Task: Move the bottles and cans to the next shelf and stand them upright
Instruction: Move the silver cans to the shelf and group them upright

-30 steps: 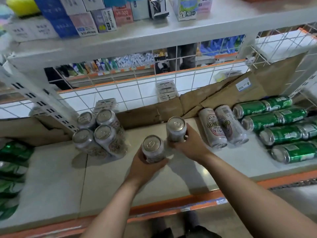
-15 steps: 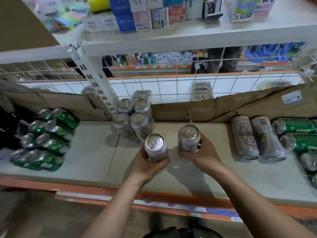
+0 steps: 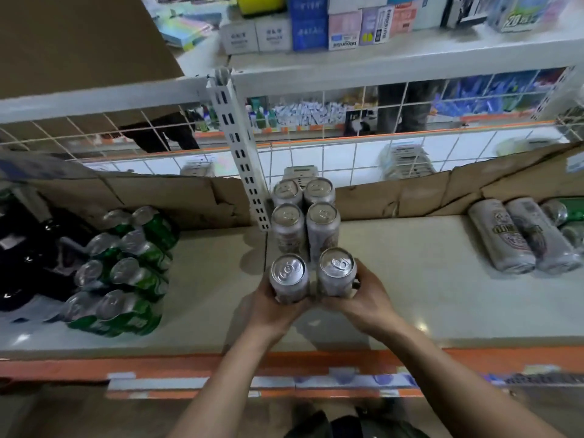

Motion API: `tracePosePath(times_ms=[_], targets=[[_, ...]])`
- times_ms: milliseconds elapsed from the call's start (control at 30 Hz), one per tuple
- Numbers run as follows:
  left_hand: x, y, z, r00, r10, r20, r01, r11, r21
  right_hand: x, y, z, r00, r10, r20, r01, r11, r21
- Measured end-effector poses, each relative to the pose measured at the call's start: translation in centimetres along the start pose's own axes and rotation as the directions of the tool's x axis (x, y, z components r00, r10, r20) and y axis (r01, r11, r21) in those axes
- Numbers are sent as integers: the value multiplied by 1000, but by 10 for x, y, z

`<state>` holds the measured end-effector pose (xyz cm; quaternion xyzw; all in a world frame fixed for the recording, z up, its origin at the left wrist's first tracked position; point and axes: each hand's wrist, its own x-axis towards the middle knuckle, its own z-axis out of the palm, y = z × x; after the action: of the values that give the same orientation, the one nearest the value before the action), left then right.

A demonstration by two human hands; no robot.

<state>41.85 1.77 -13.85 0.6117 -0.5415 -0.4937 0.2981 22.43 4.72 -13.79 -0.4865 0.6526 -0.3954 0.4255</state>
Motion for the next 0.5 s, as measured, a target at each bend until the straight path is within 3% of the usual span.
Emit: tracePosePath(times_ms=[267,500], targets=[[8,-28,-6,998,45,54,-54,984,171,-7,-5,1,999,-35,32,43,955,-294],[39,-28,-10,985,142,99,-158,972,174,18,-9,9,1000,-19,13,22,954,-300]])
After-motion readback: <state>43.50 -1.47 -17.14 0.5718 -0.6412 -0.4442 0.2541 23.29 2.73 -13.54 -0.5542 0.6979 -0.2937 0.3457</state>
